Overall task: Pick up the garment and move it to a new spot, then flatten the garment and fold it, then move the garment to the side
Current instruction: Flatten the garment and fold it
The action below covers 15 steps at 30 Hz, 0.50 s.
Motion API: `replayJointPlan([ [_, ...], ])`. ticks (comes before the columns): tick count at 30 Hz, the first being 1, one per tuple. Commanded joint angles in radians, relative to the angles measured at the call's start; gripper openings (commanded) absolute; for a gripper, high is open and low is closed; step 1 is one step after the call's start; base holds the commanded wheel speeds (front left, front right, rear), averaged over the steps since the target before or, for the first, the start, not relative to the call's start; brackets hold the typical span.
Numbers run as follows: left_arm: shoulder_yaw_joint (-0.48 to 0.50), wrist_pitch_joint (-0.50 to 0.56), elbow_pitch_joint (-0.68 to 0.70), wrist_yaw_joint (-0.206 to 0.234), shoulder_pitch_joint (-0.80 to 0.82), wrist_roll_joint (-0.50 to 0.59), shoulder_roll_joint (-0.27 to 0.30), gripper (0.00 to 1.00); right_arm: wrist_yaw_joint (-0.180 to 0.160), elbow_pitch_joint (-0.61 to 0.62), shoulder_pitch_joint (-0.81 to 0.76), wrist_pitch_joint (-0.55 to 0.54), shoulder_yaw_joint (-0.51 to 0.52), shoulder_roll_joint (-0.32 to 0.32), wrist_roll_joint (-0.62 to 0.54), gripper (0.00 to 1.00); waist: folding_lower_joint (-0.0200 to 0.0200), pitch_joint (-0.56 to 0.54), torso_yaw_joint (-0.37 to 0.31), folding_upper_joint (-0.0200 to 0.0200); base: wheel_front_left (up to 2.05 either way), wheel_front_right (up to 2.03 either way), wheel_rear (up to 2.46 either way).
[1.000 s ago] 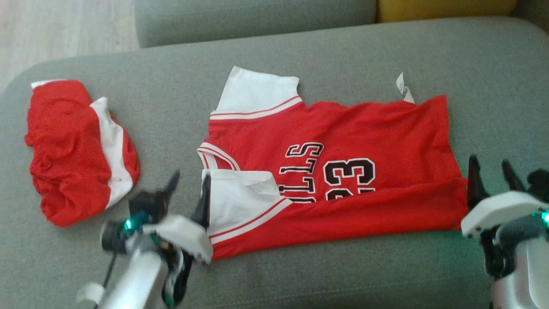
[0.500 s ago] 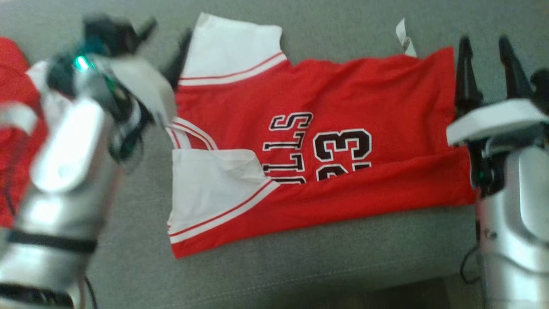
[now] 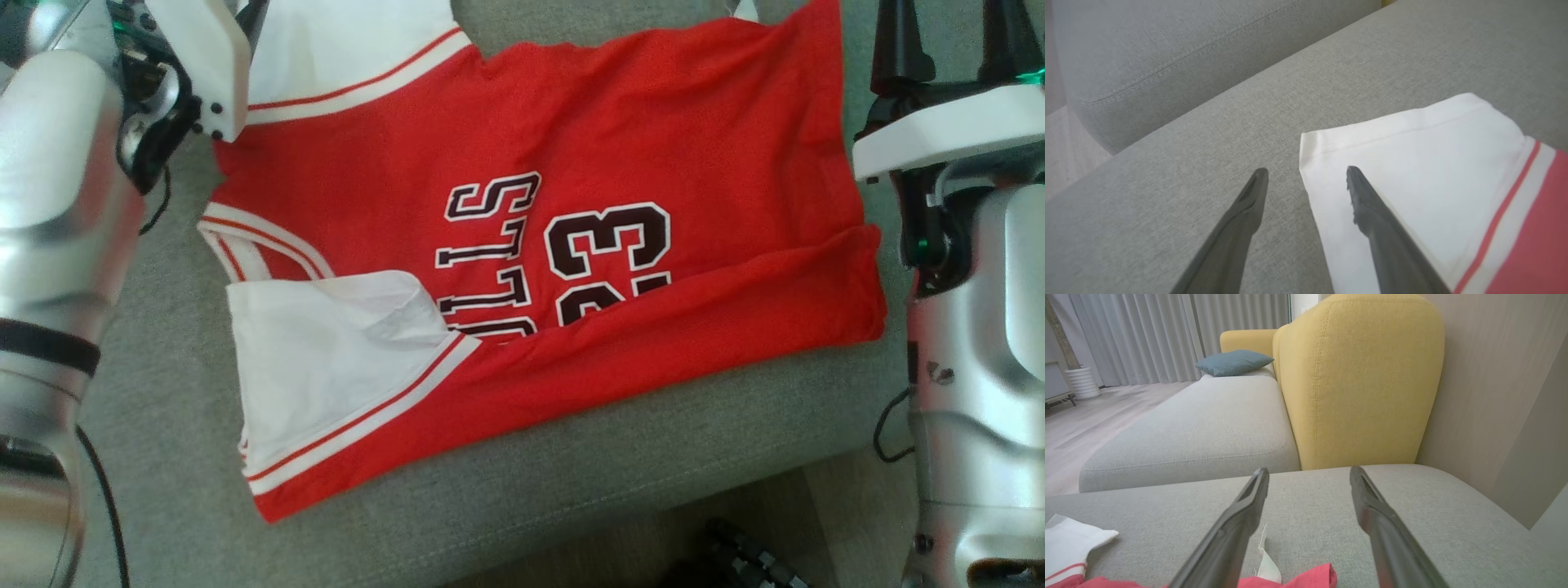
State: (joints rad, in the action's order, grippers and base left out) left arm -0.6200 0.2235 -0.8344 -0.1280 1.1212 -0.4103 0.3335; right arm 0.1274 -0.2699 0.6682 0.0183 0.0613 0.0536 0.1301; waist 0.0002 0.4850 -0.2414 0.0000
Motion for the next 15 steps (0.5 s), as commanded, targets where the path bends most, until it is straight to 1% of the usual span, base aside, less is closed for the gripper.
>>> replayJointPlan([
  [1, 0.005, -0.007, 0.01, -0.002, 0.072, -0.02, 0.053, 1.0, 0.003, 0.034, 0.018, 0.007, -0.024, 0.002, 0.008, 1.0, -0.0002, 0.018, -0.016, 0.0, 0.0, 0.0, 0.0],
  [8, -0.069, -0.035, -0.047, -0.003, 0.114, -0.087, 0.064, 1.0, 0.003, 0.02, 0.012, 0.012, -0.026, 0.0, 0.008, 1.0, -0.0002, 0.034, -0.028, 0.0, 0.0, 0.0, 0.0],
  [15, -0.142, -0.046, -0.096, -0.003, 0.166, -0.116, 0.08, 1.0, 0.003, 0.018, 0.023, 0.018, -0.033, -0.002, 0.018, 1.0, -0.0002, 0.062, -0.051, 0.0, 0.0, 0.0, 0.0],
])
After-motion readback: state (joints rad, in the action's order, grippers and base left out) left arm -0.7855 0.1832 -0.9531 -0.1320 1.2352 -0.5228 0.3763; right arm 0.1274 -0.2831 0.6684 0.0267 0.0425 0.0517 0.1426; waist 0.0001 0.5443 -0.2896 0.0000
